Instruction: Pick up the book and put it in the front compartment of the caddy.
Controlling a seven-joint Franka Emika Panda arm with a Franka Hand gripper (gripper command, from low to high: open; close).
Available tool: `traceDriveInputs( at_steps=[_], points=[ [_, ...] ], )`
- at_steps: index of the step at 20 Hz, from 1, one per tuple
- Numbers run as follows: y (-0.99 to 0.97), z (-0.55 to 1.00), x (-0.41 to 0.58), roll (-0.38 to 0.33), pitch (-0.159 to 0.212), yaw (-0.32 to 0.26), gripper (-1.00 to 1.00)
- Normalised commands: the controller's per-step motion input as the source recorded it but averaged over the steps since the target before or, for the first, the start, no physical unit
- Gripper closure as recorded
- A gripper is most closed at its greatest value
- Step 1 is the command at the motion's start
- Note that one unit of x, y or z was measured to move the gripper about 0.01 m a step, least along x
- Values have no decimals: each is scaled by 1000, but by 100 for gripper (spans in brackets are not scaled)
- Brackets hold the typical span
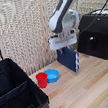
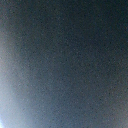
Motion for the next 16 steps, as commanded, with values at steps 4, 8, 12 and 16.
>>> traceDriveInputs(
  at_steps=[4,8,12,16],
  points=[
    [0,932,-164,9,9,-204,100],
    [3,859,-167,30,-33,-271,100],
    [9,824,-141,29,-31,-278,100],
    [102,671,-166,53,-11,-238,100]
  ],
)
